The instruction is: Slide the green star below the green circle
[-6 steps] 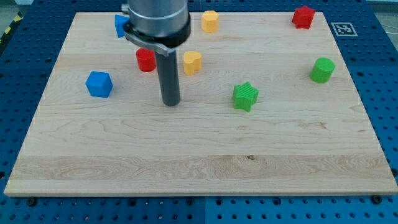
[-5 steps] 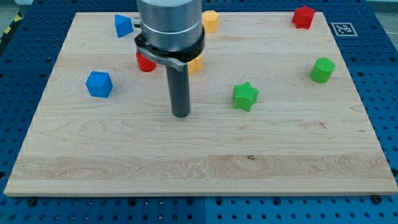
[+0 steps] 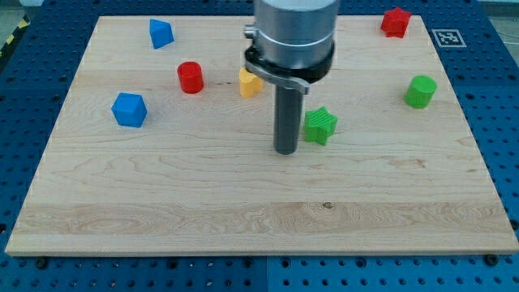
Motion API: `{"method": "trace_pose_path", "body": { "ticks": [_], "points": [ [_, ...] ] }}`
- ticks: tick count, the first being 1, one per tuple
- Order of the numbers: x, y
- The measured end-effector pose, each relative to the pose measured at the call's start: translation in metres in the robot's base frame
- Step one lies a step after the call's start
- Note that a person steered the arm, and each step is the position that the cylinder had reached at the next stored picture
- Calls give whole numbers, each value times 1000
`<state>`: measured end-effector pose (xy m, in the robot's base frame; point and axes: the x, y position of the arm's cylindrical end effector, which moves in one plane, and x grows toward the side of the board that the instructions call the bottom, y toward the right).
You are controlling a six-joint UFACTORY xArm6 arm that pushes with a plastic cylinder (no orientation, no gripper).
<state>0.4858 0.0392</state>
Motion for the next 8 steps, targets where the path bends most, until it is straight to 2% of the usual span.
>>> {"method": "trace_pose_path", "body": {
  "ticks": [4,5,6,7,8],
  "points": [
    [-6,66],
    [14,73],
    [59,69],
    [80,43],
    [49,-2]
  ]
}}
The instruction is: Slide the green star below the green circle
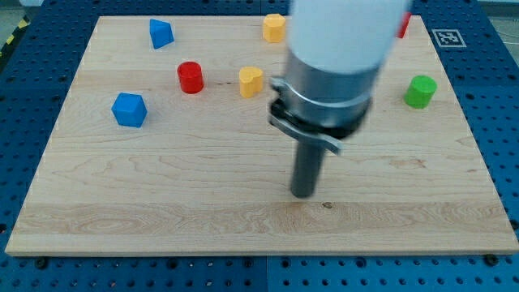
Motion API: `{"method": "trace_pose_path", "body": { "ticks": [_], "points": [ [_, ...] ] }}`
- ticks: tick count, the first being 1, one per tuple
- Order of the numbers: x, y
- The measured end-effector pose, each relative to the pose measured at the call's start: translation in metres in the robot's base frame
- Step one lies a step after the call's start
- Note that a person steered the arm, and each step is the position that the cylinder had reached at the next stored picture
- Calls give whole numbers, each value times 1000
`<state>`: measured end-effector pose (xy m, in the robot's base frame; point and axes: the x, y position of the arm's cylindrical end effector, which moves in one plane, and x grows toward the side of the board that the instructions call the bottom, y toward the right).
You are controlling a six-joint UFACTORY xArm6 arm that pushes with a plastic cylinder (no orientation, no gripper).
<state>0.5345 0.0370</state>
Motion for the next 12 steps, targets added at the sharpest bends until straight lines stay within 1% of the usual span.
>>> {"method": "trace_pose_path", "body": {
  "ticks": [1,2,3,4,6,7,8,9,10,11,12],
  "points": [
    [-47,11],
    [-48,37],
    [-58,37],
    [-79,33],
    [-80,76],
    [-84,76],
    [-100,45],
    [-119,67],
    [-115,102],
    [-89,100],
    [-88,111]
  ]
}}
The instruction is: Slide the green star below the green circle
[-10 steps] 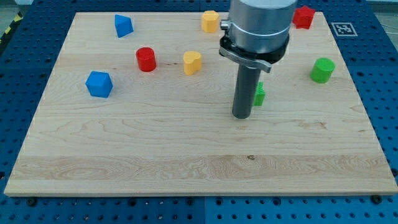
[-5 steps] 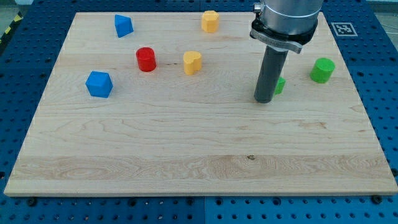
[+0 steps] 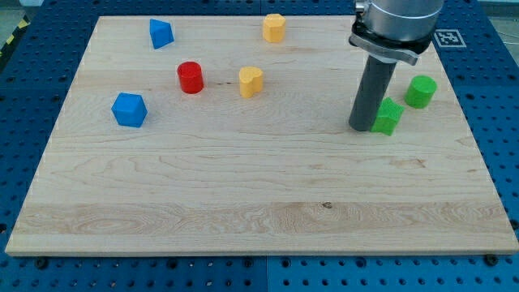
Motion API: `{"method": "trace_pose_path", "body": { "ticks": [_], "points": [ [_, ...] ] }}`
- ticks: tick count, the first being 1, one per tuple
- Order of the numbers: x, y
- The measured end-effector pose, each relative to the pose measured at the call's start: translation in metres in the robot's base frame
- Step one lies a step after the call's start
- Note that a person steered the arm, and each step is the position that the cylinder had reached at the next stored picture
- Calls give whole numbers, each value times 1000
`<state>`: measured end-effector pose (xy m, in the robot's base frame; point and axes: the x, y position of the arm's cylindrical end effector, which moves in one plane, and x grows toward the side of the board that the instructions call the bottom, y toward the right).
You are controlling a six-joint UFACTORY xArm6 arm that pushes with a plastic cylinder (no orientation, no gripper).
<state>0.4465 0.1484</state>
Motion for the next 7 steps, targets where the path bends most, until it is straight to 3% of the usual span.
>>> {"method": "trace_pose_path", "body": {
  "ticks": [2,3,5,7],
  "points": [
    [16,27],
    [48,34],
    [9,11],
    [6,59]
  ]
}}
